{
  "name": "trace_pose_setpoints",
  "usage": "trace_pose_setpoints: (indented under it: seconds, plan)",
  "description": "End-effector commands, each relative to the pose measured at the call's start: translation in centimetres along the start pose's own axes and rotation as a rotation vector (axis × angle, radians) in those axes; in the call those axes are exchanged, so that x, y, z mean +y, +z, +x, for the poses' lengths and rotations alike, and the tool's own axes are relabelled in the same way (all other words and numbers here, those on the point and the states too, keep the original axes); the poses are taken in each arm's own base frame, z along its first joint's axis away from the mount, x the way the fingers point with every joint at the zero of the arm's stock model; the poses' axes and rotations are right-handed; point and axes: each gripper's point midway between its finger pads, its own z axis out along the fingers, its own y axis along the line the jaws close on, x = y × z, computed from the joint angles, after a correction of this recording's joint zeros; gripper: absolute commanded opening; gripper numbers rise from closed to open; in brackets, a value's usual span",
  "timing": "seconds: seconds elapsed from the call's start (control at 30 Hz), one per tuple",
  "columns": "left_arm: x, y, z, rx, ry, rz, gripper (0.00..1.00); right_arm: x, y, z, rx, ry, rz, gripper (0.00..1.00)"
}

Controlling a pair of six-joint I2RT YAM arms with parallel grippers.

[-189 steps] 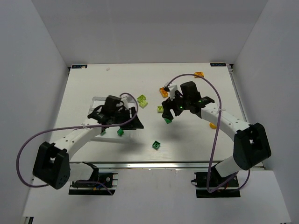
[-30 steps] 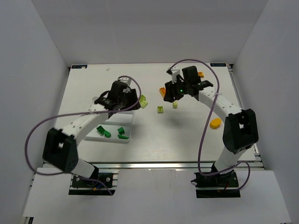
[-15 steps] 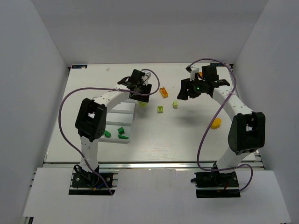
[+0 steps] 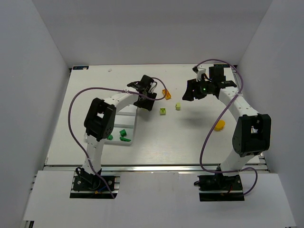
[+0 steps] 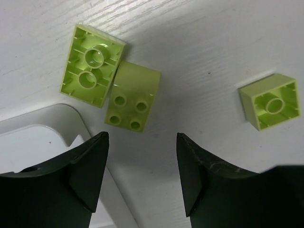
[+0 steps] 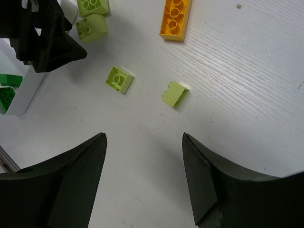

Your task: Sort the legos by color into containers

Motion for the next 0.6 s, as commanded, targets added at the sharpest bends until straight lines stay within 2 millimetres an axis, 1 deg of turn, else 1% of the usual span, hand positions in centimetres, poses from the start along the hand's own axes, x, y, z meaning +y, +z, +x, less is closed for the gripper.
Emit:
trace_pose_setpoints:
  seconds: [0.0,0.13,0.17,0.2,0.4,0.43,0.57]
  plan:
    - [0.6,-0.5,-0.9,-0.013,0.005,-0.053,0.69,0.0,-0.2,-0.9,-0.016,0.007,-0.017,0.7]
    - [1.2,0.0,-1.2,-0.02,0.0,-0.09,0.7,0.0,-0.3,-0.8,-0.013,0.007,-0.018,0.7]
    - [1.3,0.1,-1.5,-0.028,0.001,-0.096,0.7,0.0,-0.2,-0.6,-0.009,0.009,-0.017,0.7]
    - [1.3,0.6,-1.3,-0.018,0.001,-0.099,0.7,-0.1,-0.3,-0.7,-0.011,0.009,-0.016,0.7]
    - [0.6,1.9,-2.3,-0.031,-0.012,-0.069,0.69,-0.2,-0.4,-0.6,-0.007,0.005,-0.012,0.71]
    - [0.3,2.2,-2.2,-0.025,-0.014,-0.054,0.69,-0.3,-0.4,-0.6,-0.007,0.003,-0.01,0.71]
    - [0.0,2.3,-2.7,-0.034,-0.021,-0.042,0.61,-0.3,-0.5,-0.5,-0.004,0.002,-0.01,0.7]
